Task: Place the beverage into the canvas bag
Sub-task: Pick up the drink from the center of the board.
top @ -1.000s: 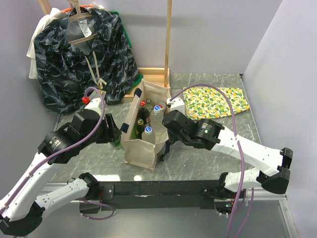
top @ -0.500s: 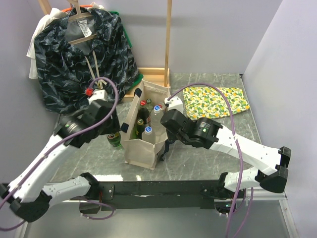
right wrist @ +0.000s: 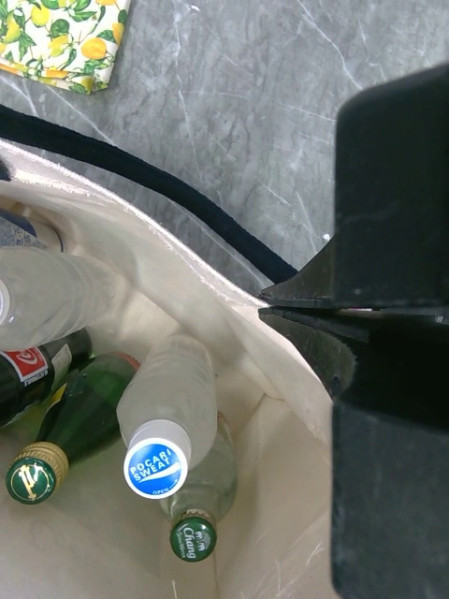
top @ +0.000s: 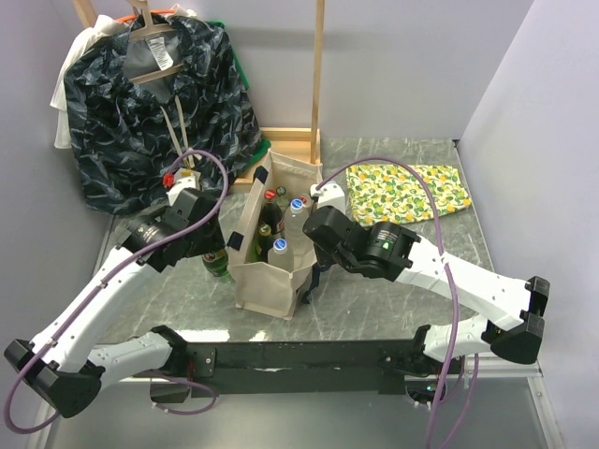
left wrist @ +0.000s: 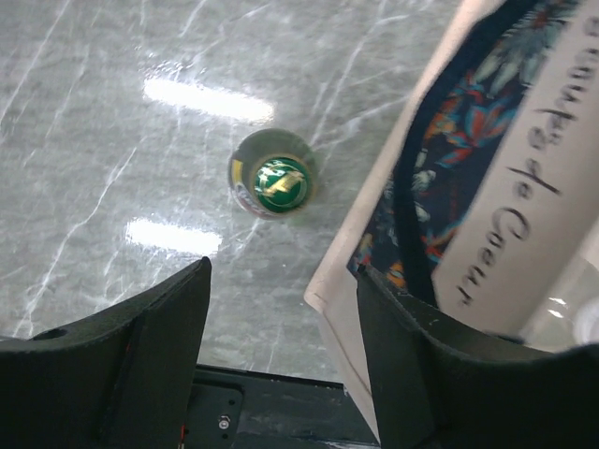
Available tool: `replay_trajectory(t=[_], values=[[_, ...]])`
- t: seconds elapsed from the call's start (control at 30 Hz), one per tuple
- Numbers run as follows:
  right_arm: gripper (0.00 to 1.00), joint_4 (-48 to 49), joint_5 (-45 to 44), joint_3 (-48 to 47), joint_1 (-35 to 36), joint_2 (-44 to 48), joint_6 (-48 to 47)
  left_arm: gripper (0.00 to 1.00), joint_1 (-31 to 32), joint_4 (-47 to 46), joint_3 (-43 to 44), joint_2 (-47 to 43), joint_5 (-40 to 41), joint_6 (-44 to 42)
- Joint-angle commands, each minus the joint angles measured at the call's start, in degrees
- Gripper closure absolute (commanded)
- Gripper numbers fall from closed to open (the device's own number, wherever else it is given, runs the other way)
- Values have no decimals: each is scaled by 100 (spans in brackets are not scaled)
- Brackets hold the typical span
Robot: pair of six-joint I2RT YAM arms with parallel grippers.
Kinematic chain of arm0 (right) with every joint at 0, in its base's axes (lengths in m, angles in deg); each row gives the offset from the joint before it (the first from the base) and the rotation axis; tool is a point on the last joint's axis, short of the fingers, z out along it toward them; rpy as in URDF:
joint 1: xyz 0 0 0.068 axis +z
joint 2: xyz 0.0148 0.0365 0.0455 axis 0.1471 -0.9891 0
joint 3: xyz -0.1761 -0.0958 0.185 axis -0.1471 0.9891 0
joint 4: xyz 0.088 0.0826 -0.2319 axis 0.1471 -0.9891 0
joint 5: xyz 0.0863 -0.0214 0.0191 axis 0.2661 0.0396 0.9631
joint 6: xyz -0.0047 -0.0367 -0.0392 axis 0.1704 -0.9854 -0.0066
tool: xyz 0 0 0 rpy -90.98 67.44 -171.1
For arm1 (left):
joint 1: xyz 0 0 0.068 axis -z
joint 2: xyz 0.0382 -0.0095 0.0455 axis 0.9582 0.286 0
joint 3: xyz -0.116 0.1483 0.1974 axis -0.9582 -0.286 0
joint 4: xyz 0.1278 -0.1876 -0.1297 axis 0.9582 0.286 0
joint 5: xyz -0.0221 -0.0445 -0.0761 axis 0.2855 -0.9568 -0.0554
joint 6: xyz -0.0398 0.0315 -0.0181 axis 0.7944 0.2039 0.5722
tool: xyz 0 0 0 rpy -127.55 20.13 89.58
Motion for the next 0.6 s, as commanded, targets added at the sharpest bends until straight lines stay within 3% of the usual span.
replay_trajectory(t=[0.0,0.17,0.57], values=[[100,-22,-207,-284,-18,43,-104,35,-358,-299,-164,-90,-302,-81],[100,-22,-216,-284,-18,34,-95,41,-772,-632,-296,50,-706,-362],[100,-5,-286,-319,-18,-1,-68,40,-1036,-1081,-419,402,-900,-767]])
